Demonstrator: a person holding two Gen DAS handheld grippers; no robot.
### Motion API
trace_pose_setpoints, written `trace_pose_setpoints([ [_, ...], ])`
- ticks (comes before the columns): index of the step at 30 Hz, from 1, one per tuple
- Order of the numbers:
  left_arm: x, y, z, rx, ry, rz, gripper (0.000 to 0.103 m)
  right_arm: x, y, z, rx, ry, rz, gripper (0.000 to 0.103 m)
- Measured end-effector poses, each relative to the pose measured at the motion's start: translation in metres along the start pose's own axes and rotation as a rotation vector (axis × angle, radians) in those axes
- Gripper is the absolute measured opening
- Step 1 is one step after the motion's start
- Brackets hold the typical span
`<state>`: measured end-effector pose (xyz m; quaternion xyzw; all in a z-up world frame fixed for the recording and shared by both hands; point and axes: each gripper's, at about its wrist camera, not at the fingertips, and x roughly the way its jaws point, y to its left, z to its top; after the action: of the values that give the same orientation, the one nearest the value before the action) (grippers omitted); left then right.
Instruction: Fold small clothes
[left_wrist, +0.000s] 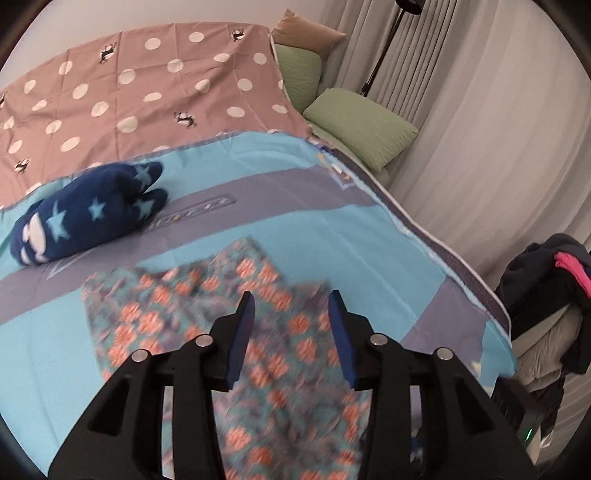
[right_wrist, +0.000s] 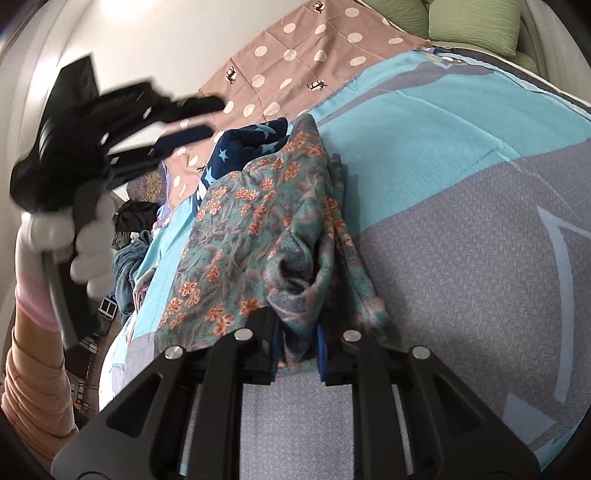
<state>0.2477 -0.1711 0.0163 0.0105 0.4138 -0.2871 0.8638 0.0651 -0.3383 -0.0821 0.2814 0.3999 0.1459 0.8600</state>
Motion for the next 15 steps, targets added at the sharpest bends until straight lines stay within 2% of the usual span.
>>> trace_pose_setpoints([
  [5,-0.027,0.016,-0.059,0.023,0.017,0.055,0.046,0.001,-0.006,0.004,0.043,0.014,0.026,0.019],
  [8,-0.047,0.019,-0.095,0.058,0.008,0.091,0.051,-0.002,-0.007,0.008,0.052,0.003,0.024,0.015],
  [11,-0.059,0.018,-0.130,0.108,0.007,0.133,0.056,-0.011,-0.008,0.010,0.051,-0.014,-0.010,0.015],
  [12,-0.060,0.019,-0.142,0.120,0.015,0.160,0.057,-0.013,-0.011,0.009,0.055,-0.013,-0.037,0.019],
  [15,-0.058,0.024,-0.168,0.109,0.046,0.199,0.057,-0.020,-0.027,0.005,0.094,-0.006,-0.052,0.019],
])
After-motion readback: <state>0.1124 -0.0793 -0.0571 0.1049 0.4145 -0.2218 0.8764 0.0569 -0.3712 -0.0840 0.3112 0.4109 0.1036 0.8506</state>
